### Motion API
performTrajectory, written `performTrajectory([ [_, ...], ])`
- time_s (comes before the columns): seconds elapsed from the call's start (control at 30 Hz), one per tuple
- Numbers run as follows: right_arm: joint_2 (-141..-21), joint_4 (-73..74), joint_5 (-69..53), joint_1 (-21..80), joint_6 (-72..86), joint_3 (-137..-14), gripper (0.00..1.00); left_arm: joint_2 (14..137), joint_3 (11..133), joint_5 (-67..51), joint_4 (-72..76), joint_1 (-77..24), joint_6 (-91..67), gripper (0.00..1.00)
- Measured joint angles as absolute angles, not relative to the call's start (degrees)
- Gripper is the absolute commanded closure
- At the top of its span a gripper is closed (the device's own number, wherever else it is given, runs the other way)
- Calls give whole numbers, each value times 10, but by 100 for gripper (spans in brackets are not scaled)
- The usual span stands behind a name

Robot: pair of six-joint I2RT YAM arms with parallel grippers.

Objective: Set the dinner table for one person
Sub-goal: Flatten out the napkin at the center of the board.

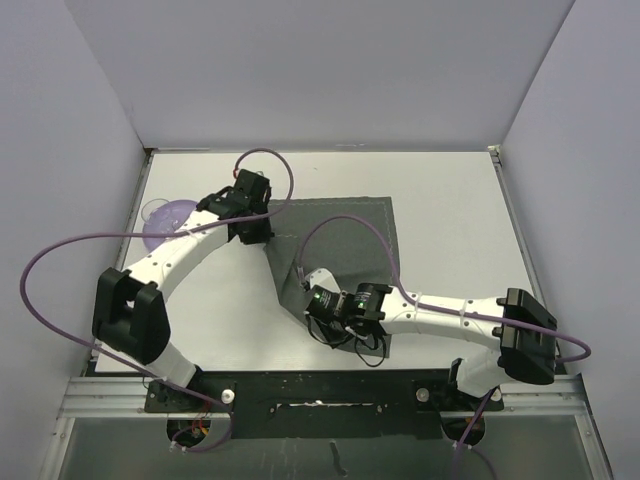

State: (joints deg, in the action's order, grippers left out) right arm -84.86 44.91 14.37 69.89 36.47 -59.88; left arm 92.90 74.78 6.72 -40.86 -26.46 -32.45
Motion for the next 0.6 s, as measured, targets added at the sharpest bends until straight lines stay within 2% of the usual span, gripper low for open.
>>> performTrajectory([
  [0.17,-849,445,144,709,365,-598,67,893,749,72,-430,-268,-324,100],
  [0.6,-794,453,149,713,371,-563,66,892,675,67,-431,-279,-341,100],
])
